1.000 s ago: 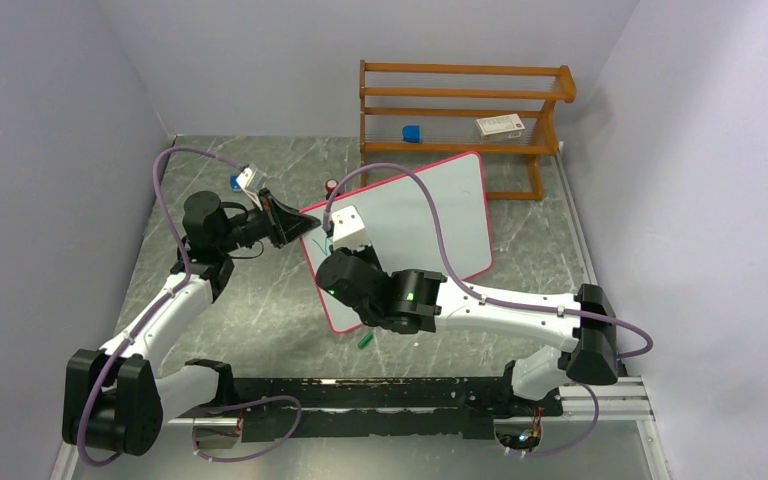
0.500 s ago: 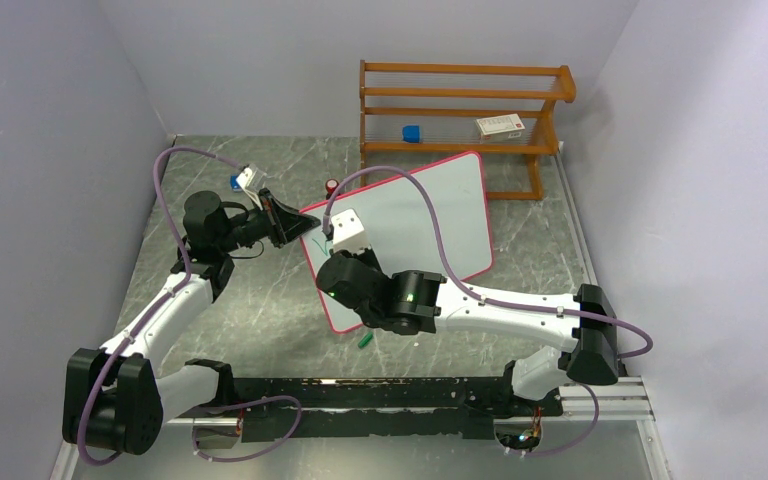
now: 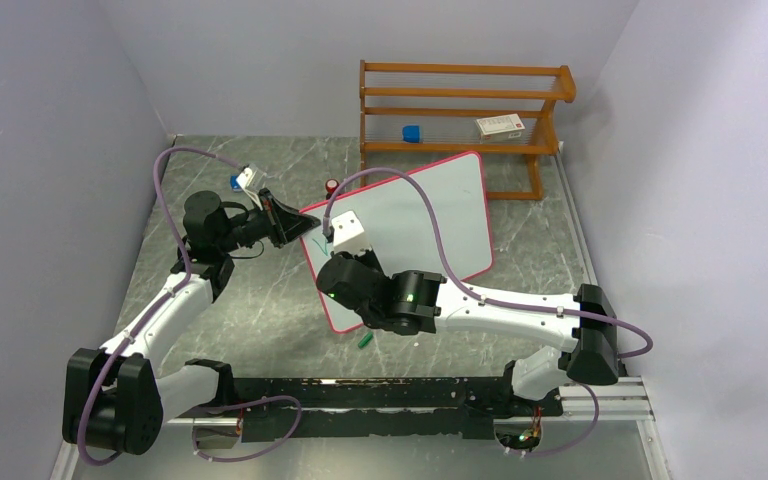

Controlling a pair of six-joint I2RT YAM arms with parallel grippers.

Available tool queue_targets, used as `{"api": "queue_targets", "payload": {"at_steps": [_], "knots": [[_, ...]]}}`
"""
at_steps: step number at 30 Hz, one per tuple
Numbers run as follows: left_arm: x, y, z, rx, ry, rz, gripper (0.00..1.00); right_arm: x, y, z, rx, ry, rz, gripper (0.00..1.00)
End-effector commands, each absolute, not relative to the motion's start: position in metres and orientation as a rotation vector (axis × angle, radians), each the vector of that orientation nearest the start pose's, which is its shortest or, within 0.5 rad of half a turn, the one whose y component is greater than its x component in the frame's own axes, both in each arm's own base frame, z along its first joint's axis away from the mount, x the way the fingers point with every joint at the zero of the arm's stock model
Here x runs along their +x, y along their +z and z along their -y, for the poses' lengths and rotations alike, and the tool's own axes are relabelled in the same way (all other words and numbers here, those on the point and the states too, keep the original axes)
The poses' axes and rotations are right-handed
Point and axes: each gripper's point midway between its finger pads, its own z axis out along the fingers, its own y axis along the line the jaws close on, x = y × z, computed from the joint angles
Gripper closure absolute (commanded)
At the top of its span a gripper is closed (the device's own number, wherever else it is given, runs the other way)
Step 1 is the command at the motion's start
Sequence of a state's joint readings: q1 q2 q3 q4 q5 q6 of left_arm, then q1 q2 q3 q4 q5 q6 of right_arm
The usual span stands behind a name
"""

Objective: Write a sentence on the whiteboard

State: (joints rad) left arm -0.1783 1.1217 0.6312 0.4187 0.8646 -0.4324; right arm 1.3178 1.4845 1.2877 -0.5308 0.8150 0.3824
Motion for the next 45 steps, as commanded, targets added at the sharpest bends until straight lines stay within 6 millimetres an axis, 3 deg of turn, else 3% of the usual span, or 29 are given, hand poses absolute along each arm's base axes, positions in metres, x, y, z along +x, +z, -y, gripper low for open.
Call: {"api": "queue_targets", "payload": {"at_steps": [1,18,45], "knots": [[0.291,0.191,0.196,0.552,-1.046,-1.789,0.95,0.211,0.208,-0.324,-0.555,0.042,-1.992,1.0],[0.291,0.191,0.196,0.553,-1.047,-1.787,0.95,0.22,0.223,-0.319,-0.472,0.035,-1.947,1.0],[0.291,0.19,0.196,0.552,-1.047,-1.791,0.95,0.229,0.24,-0.326,-0.423,0.101,-1.9,1.0]]}}
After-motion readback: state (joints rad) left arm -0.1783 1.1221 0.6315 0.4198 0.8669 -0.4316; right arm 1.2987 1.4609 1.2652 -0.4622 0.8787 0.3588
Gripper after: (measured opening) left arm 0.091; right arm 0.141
